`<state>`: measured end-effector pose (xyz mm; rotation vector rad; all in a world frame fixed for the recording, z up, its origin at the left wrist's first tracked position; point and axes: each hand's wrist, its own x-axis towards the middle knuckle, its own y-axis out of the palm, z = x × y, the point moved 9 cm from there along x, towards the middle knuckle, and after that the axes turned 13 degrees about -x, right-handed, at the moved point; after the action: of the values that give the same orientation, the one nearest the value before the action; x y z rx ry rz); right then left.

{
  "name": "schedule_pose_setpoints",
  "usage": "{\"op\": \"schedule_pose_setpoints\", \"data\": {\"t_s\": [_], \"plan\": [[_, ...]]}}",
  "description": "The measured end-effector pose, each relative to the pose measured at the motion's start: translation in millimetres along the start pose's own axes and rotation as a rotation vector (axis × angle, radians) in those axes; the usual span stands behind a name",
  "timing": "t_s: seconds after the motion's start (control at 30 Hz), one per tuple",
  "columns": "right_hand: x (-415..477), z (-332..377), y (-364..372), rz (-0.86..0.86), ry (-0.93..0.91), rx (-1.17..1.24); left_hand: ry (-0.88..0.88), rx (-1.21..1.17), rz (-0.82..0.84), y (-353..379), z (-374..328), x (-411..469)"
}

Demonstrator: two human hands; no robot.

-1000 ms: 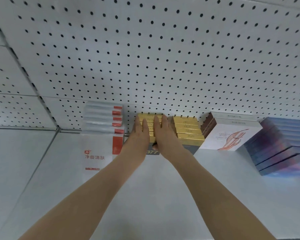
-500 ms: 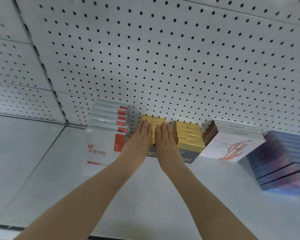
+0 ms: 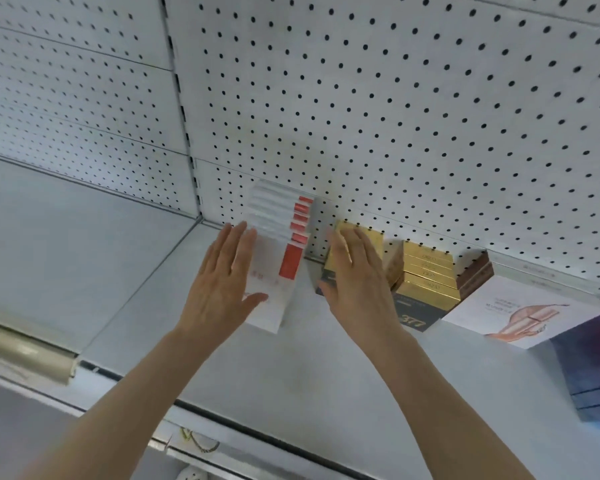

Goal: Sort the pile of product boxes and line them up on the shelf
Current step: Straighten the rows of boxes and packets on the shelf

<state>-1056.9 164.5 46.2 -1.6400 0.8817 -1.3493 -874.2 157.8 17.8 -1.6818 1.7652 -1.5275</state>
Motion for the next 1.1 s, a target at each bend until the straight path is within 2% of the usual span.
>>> {"op": "schedule_pose_setpoints", "data": {"t_s": [0.13, 0.33, 0.5, 0.7, 0.83, 0.9, 1.03, 1.1], "plan": [[11, 51, 21, 0.145, -0.072, 0.008, -0.011, -0.023, 0.211, 24, 35, -15], [30, 65, 51, 0.27, 0.024, -0.039, 0.081, -0.056, 0.179, 30, 50, 9], [46, 70, 47, 0.077, 0.115, -0.12, 0.112, -0.117, 0.093, 21, 57, 33], [52, 74, 37, -0.027, 0.124, -0.199, 0.205, -0.154, 0.084, 4, 56, 57], [58, 67, 25, -0.06, 0.215, 0.046, 0.254, -0.176, 0.079, -3, 54, 70], [73, 56, 23, 0.0, 0.258, 0.109, 0.259, -0.102, 0.184, 4, 54, 81], [90, 57, 42, 0.416, 0.084, -0.01, 0.216, 0.005, 0.36, 15, 50, 93], [84, 59, 48, 0.498, 0.059, -0.057, 0.192, 0.027, 0.396, 16, 51, 91]]}}
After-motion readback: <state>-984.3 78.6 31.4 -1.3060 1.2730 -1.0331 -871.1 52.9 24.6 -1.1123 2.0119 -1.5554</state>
